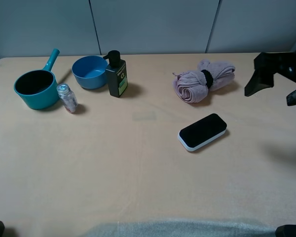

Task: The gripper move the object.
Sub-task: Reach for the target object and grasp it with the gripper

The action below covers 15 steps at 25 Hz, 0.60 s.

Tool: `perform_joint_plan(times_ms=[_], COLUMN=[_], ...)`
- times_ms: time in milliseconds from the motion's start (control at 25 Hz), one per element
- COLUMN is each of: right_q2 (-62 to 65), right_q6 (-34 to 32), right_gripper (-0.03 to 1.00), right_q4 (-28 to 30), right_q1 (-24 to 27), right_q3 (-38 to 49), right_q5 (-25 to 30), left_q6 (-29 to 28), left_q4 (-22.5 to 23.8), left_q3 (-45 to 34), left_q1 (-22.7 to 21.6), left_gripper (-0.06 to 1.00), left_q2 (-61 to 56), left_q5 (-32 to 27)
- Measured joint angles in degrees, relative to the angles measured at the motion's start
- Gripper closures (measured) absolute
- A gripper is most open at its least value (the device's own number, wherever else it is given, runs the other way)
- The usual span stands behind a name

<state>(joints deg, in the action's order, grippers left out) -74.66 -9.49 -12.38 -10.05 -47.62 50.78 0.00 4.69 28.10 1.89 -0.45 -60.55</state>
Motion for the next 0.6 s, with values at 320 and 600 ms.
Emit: perform_joint_plan(times_ms=[320, 600], right_q2=[-6.2, -8.5], right_q6=[0.6, 9.5], right_gripper=[0.33, 0.33], right_q4=[0.5, 2.9], right_q1=[-11.5, -18.4], right_q3=[0.0, 0.0], right_q5=[-5.6, -5.5], left_q6=[0.0, 0.0], left_q4=[0.0, 0.0], left_q3=[0.0, 0.0], left_q1=[0.0, 0.0], left_gripper=[0.18, 0.18], left_q2=[0.0, 0.0], left_q5=[0.0, 0.0])
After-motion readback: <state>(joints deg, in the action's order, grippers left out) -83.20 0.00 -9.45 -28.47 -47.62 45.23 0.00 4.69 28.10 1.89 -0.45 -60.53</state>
